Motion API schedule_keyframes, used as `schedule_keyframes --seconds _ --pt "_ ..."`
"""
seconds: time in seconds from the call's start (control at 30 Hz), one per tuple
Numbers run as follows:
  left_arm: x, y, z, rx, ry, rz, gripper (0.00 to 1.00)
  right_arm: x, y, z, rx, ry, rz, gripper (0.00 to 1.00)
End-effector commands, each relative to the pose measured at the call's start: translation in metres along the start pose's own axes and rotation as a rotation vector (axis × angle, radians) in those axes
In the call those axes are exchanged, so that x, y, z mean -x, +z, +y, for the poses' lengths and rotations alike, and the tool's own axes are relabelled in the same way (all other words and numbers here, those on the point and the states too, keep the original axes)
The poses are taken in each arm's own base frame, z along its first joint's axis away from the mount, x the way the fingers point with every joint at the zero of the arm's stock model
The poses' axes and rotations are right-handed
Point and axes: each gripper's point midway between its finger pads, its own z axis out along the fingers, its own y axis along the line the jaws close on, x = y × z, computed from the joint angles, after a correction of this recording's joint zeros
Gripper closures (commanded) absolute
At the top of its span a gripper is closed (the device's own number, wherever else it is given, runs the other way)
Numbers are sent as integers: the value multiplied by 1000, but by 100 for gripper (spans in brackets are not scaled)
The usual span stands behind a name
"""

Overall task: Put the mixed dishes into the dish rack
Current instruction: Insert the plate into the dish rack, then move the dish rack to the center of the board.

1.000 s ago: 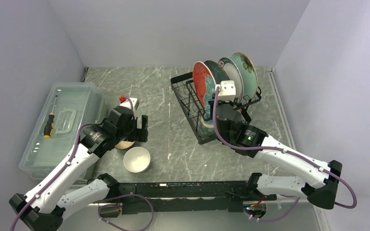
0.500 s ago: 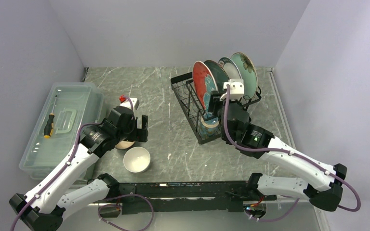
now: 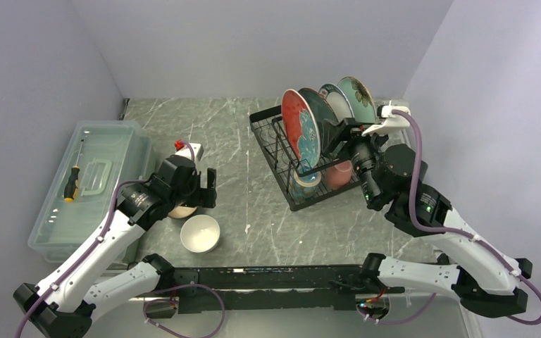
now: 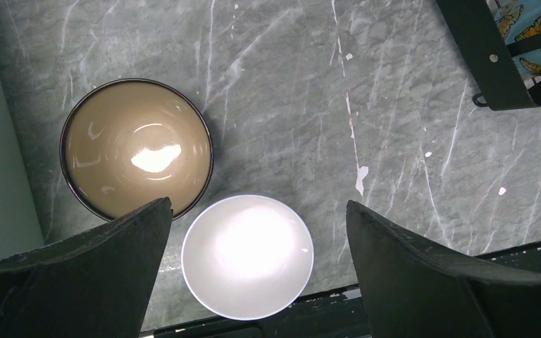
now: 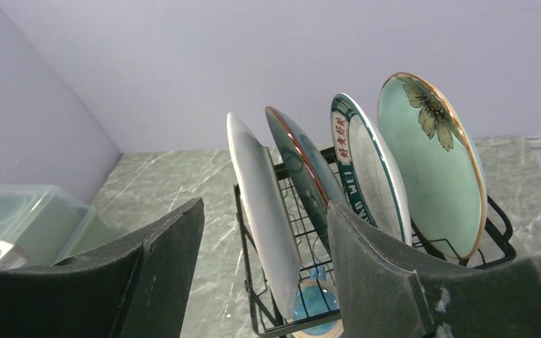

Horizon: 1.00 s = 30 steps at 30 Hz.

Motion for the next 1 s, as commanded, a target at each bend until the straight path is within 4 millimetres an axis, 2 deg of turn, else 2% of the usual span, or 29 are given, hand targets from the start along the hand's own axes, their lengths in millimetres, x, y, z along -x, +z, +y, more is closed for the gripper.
schedule_keyframes --seconds 0.0,0.37,0.57,0.83,0.97 --pt "4 -1 1 5 1 -25 1 1 -9 8 68 14 48 33" --pt "4 -3 2 6 -3 -32 1 -13 -40 22 242 64 191 31" --pt "5 -3 1 -1 -2 -33 0 -56 -49 18 245 30 327 31" --pt "4 -4 1 -4 -3 -32 1 -85 -61 12 256 19 414 31" --pt "5 -4 0 -11 -4 -36 1 -106 -64 10 249 16 464 31"
